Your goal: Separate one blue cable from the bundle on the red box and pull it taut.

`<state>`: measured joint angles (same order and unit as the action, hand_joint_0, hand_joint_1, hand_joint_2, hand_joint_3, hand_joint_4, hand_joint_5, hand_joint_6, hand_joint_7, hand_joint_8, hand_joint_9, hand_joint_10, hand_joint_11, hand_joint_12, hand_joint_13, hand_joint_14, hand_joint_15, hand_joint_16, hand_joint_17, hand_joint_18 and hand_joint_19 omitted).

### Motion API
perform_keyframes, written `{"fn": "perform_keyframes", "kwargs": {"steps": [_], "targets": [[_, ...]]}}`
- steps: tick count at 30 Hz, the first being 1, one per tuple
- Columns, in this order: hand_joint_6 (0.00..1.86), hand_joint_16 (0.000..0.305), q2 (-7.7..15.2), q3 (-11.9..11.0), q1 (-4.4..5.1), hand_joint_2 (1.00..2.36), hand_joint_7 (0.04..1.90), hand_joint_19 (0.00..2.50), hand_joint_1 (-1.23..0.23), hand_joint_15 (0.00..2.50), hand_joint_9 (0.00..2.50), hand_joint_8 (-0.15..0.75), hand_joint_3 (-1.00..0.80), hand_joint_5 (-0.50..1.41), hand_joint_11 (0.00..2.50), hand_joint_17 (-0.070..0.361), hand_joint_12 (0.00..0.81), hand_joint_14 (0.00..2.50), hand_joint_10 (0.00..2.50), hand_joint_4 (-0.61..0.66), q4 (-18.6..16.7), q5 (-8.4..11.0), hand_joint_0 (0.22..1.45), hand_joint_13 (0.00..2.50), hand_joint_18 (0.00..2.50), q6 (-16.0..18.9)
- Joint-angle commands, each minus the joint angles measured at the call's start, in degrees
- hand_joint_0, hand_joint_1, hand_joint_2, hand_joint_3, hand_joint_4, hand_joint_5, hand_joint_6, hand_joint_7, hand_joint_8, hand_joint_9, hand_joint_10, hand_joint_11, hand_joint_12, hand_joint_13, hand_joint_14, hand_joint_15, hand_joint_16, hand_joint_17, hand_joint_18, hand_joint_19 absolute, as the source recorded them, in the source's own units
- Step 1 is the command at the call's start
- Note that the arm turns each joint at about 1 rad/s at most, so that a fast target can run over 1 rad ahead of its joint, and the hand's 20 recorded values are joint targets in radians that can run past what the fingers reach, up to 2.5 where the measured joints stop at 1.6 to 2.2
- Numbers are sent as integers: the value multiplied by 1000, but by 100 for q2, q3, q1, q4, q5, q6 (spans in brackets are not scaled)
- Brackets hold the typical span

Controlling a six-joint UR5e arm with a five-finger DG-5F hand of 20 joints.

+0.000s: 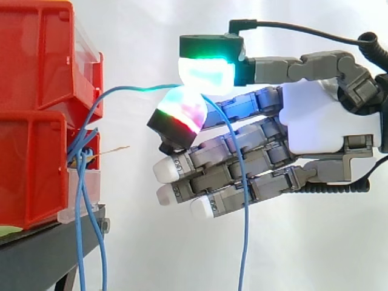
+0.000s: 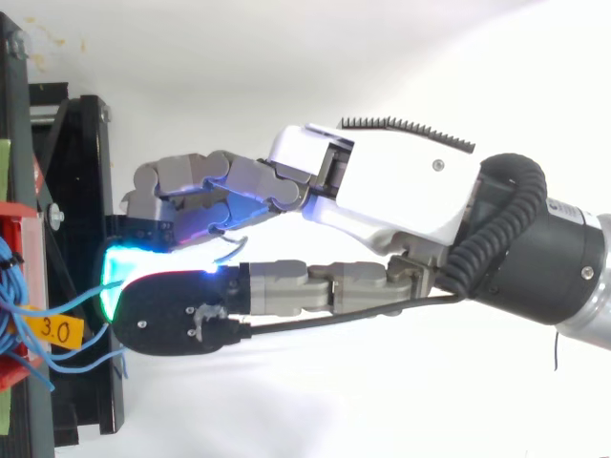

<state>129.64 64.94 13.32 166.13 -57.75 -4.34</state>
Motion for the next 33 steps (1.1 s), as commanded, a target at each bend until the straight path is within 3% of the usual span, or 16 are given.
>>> {"fn": "perform_keyframes", "kwargs": {"steps": [1,11,12,13,15,20,25,33], "targets": [[503,55,0,1,4,1003,1214,369,-589,136,734,338,-15,-85,281,124,385,4,7,287,-10,18,692,431,454,-93],[502,60,0,1,4,1344,1220,344,-701,142,706,351,-63,-90,284,134,407,4,7,284,7,27,603,429,478,-216],[502,62,0,-8,4,1126,1218,344,-744,141,703,357,-116,-90,280,139,417,4,6,301,7,27,607,427,484,-225],[502,59,0,-8,4,1004,1220,353,-729,142,695,347,-135,-92,281,134,405,4,7,287,7,27,620,419,467,-242],[503,51,0,1,4,1011,1237,394,-647,146,669,311,-293,-98,298,114,361,5,8,233,7,27,587,386,398,-251],[503,49,-9,1,13,1013,1241,396,-483,150,685,309,-295,-94,282,110,355,5,8,223,7,27,620,398,404,-286],[503,56,-9,1,13,1008,1179,396,-491,144,728,328,-176,-91,271,126,389,4,7,290,7,27,636,431,462,-286],[504,59,-9,1,13,1006,1153,401,-486,160,697,344,-341,-106,277,132,403,5,7,260,7,27,550,408,434,-286]]}}
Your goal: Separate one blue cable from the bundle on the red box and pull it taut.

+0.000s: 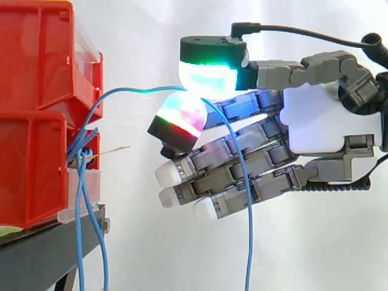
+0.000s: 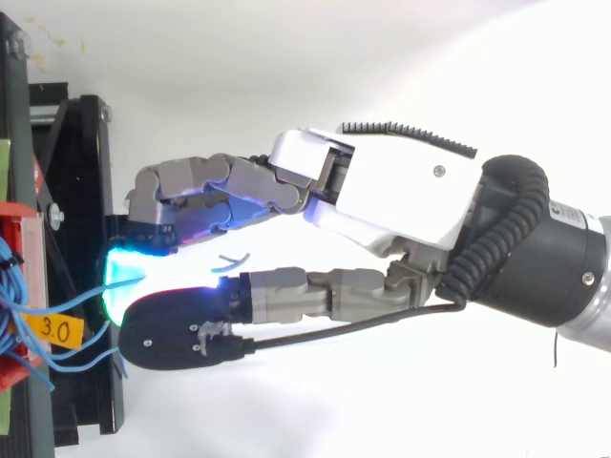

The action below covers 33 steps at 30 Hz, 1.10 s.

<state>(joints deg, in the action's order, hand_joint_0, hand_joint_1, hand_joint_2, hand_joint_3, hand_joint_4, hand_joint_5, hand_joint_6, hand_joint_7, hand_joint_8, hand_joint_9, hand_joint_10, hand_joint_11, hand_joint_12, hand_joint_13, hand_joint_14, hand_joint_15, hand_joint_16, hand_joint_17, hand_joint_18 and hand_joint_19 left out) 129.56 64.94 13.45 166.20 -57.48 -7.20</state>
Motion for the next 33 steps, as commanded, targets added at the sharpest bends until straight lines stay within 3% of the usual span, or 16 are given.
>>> {"fn": "perform_keyframes", "kwargs": {"steps": [1,5,10,15,21,25,28,29,33], "targets": [[504,56,-1,1,0,1007,1156,415,-487,162,683,329,-366,-109,279,126,388,5,7,248,0,-9,538,397,399,0],[503,55,-1,1,-9,1001,1164,417,-463,156,675,328,-480,-111,285,125,388,5,8,243,0,-18,499,387,396,8],[504,54,-1,1,-9,1001,1185,416,-408,159,669,320,-486,-106,281,121,379,5,8,245,0,-26,522,383,393,8],[503,55,-1,1,-9,1009,1182,395,-467,137,724,332,-199,-94,276,125,391,4,7,261,0,-26,627,416,436,8],[503,58,-1,1,-9,1028,1185,376,-552,148,753,349,-54,-90,284,131,405,4,7,271,0,-26,661,445,471,8],[503,60,-1,1,-9,1141,1176,369,-614,142,755,356,-105,-90,283,136,417,4,7,291,0,-35,624,453,489,0],[503,61,-1,1,-9,1080,1180,364,-679,146,746,360,-135,-91,285,137,419,4,7,300,0,-35,622,448,486,8],[503,61,8,1,-9,1000,1185,368,-693,150,743,357,-149,-92,277,136,416,4,9,303,0,-35,636,445,480,8],[503,53,-1,1,-9,1010,1198,398,-638,156,717,325,-256,-96,293,120,379,5,10,252,0,-35,615,418,426,17]]}}
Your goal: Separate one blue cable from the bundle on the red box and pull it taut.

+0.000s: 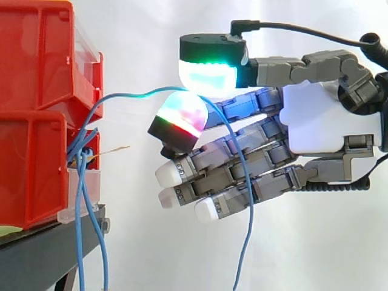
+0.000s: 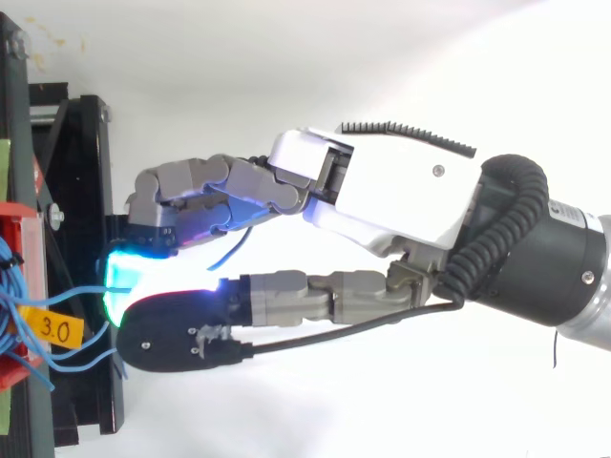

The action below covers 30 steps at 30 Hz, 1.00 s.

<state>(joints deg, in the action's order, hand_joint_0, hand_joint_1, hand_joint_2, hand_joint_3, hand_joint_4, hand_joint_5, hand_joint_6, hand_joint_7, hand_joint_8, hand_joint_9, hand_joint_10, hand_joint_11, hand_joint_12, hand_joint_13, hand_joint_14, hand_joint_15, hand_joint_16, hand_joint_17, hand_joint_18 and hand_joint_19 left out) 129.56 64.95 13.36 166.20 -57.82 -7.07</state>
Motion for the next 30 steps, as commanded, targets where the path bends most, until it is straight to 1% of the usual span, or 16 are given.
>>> {"fn": "perform_keyframes", "kwargs": {"steps": [1,3,6,13,17,18,19,22,24,27,30], "targets": [[503,51,-1,1,0,1012,1203,398,-624,152,713,319,-276,-97,295,115,370,5,8,237,0,-1,610,412,413,4],[504,49,-1,-8,0,1012,1206,407,-601,154,708,309,-308,-98,300,111,360,5,9,224,0,-1,606,404,399,13],[503,49,-1,1,0,1010,1214,414,-567,154,708,312,-362,-97,299,111,361,5,8,239,0,-1,598,405,402,13],[503,49,-1,1,0,1007,1212,406,-533,153,715,313,-403,-95,301,111,361,5,8,236,0,-1,591,412,410,13],[503,50,-1,1,0,1002,1233,409,-417,152,718,318,-466,-92,298,113,367,5,8,231,0,-1,561,414,416,13],[503,49,-1,1,0,1004,1241,412,-384,150,722,318,-451,-90,294,111,364,5,8,225,0,-1,579,414,414,13],[503,49,-1,1,-9,1005,1244,414,-384,152,724,318,-434,-90,295,111,362,5,8,222,0,-1,592,414,412,13],[503,49,-1,1,-9,1012,1243,407,-443,146,729,319,-315,-89,296,111,362,5,8,210,0,-1,626,418,415,21],[503,52,-1,1,-9,1012,1231,399,-500,147,740,330,-176,-91,292,117,376,5,8,224,0,-1,653,432,439,21],[503,53,-1,1,-9,1010,1226,391,-553,144,750,333,-75,-90,286,119,379,5,7,239,0,-1,687,441,450,21],[503,53,-1,1,-9,1008,1219,386,-580,139,753,331,-48,-90,290,119,381,4,7,239,0,-1,695,445,455,21]]}}
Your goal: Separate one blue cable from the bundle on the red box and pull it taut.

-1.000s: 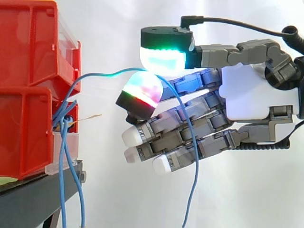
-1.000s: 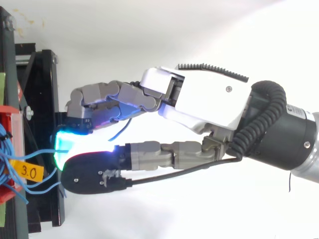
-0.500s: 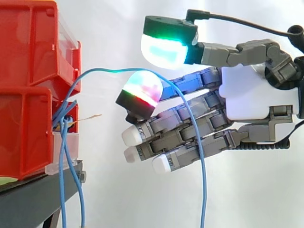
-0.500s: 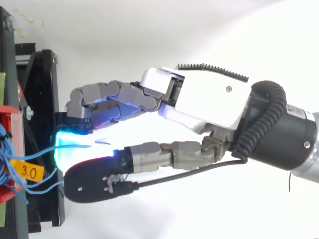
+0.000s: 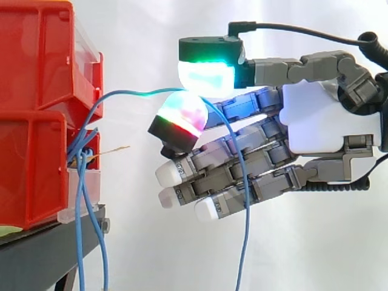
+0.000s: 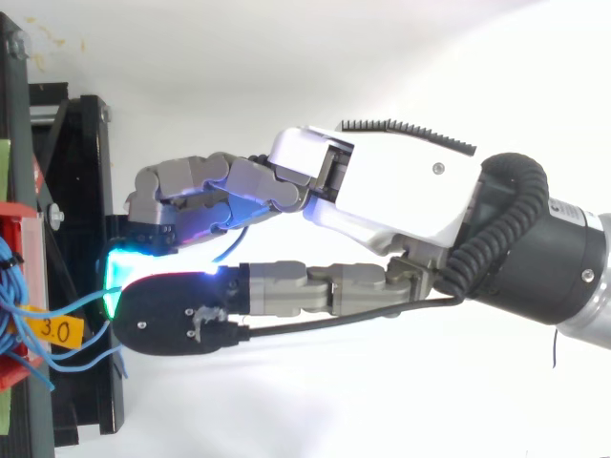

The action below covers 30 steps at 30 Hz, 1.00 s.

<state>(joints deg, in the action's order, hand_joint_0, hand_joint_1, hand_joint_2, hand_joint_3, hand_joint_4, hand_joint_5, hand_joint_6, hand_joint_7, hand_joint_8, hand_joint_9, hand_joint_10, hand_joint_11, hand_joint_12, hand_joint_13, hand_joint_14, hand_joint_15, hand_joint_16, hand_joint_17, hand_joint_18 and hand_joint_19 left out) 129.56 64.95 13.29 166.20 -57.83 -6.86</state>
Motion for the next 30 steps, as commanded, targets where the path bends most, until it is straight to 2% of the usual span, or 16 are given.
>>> {"fn": "perform_keyframes", "kwargs": {"steps": [1,6,8,12,21,28,30], "targets": [[503,53,-1,0,7,1008,1215,392,-589,142,751,330,-47,-89,286,119,381,4,7,241,0,0,697,444,454,1],[503,55,-1,0,7,1006,1212,369,-732,146,734,332,-98,-93,300,123,386,4,9,265,0,0,682,443,463,1],[503,54,-1,0,-2,1009,1217,375,-739,148,723,324,-137,-95,300,120,381,5,8,250,0,0,665,435,447,1],[503,50,-1,0,-2,1013,1220,390,-714,157,708,310,-218,-98,299,113,363,5,8,227,0,0,644,418,418,-8],[503,50,-1,0,7,1004,1218,401,-543,158,702,313,-450,-99,302,113,364,5,8,236,-9,0,563,407,410,-8],[503,51,-1,0,-2,1001,1222,407,-436,150,712,320,-490,-97,294,114,368,5,8,236,-9,0,552,414,422,-8],[503,49,-1,0,-2,1009,1236,407,-423,149,725,316,-382,-94,294,111,361,5,8,219,-9,0,619,419,421,1]]}}
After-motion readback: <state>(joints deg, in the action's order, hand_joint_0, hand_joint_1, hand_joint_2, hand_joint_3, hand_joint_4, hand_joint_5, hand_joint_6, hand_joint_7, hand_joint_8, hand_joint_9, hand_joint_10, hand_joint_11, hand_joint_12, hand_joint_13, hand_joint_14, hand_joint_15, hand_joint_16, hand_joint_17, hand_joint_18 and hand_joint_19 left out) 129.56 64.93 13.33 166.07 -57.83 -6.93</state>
